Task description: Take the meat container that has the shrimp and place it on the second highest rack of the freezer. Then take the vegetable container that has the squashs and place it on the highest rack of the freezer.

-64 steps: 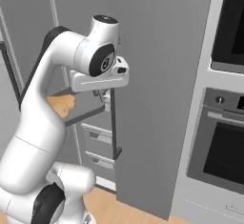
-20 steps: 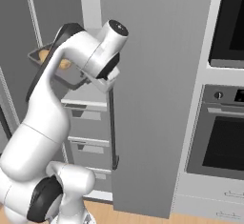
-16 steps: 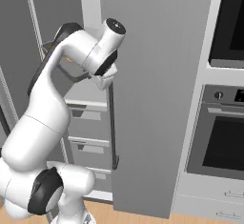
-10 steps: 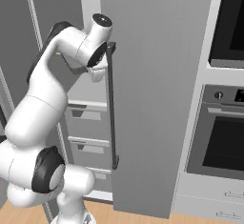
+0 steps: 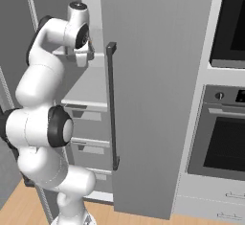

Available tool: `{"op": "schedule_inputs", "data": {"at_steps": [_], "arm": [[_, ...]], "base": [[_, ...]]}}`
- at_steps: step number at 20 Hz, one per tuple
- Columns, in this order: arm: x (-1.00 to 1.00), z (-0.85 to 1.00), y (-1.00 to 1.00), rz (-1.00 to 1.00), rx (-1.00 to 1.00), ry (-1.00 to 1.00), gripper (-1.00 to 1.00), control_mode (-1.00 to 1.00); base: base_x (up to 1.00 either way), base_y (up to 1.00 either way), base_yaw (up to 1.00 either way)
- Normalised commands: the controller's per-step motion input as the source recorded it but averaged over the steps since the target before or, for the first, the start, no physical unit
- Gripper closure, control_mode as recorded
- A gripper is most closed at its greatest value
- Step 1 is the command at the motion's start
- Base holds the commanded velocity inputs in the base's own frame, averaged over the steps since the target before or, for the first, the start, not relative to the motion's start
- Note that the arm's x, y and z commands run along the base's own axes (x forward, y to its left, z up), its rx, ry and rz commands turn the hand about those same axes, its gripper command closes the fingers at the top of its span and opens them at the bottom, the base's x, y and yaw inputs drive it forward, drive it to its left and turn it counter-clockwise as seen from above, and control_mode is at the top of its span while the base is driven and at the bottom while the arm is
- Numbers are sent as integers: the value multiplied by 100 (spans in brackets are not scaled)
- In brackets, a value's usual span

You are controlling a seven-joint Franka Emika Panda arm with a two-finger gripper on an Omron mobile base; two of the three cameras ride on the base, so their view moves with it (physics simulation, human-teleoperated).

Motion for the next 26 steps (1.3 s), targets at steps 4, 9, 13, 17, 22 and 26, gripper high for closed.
{"op": "schedule_inputs", "data": {"at_steps": [4,9,13,17,22,26], "arm": [[58,1,40,-25,0,7,100,-100],[27,-17,8,0,2,3,100,-100],[17,-39,0,0,15,-17,100,-100],[28,-28,0,-2,10,-23,100,-100],[46,-1,0,0,3,-3,100,-100],[72,0,0,0,2,2,100,-100]], "base": [[0,0,0],[0,0,0],[0,0,0],[0,0,0],[0,0,0],[0,0,0]]}}
